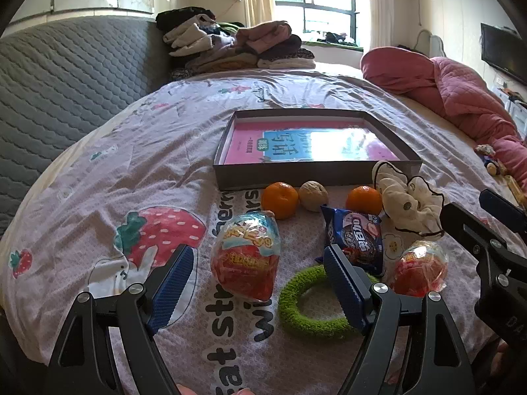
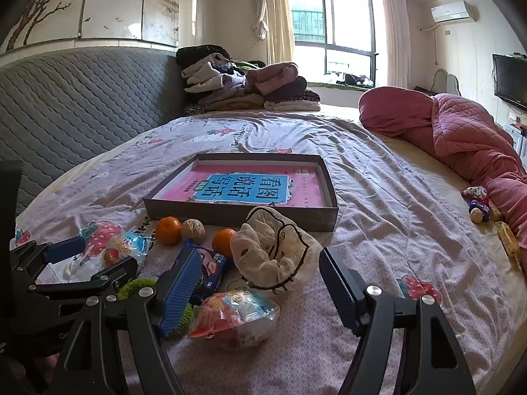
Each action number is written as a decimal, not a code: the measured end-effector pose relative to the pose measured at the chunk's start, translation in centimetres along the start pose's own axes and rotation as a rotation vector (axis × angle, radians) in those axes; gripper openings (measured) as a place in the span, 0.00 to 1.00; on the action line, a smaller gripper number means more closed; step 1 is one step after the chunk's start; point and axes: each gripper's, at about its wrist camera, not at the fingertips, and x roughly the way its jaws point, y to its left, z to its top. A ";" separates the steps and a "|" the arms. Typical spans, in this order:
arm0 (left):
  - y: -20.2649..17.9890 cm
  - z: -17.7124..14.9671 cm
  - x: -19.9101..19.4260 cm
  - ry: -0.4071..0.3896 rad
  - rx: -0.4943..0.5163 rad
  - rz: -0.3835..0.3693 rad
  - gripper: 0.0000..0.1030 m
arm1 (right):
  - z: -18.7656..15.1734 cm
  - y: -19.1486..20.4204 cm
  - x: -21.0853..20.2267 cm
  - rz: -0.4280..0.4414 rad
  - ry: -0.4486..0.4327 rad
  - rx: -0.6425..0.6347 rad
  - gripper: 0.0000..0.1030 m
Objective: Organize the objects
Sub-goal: 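Grasp the red wrapped egg with left tool while right grasps the bagged egg, then carry both held eggs up and over the pink tray box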
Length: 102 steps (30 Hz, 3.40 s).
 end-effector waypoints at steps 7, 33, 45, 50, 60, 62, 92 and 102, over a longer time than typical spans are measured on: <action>0.7 -0.1 0.4 0.014 -0.010 0.003 0.80 | -0.3 0.0 0.0 0.008 0.007 -0.010 0.71; 3.6 -0.7 1.3 0.050 -0.053 -0.059 0.80 | -3.0 -0.3 0.7 0.053 0.109 -0.042 0.71; 2.9 -0.3 3.9 0.097 -0.058 -0.012 0.80 | -3.5 0.6 1.8 0.123 0.152 -0.011 0.71; 3.2 0.0 5.2 0.123 -0.082 -0.018 0.80 | -3.6 0.2 2.7 0.166 0.186 0.060 0.71; 3.9 0.0 6.8 0.161 -0.150 -0.063 0.79 | -3.9 -0.5 4.1 0.280 0.260 0.179 0.57; 3.8 0.1 6.9 0.156 -0.146 -0.058 0.74 | -3.6 -0.1 3.8 0.264 0.245 0.146 0.56; 0.3 2.3 1.6 -0.052 -0.034 -0.102 0.53 | -0.4 0.9 0.2 0.173 0.000 -0.003 0.55; 0.1 3.5 1.1 -0.079 -0.029 -0.103 0.53 | 0.9 0.6 0.9 0.136 -0.018 -0.009 0.55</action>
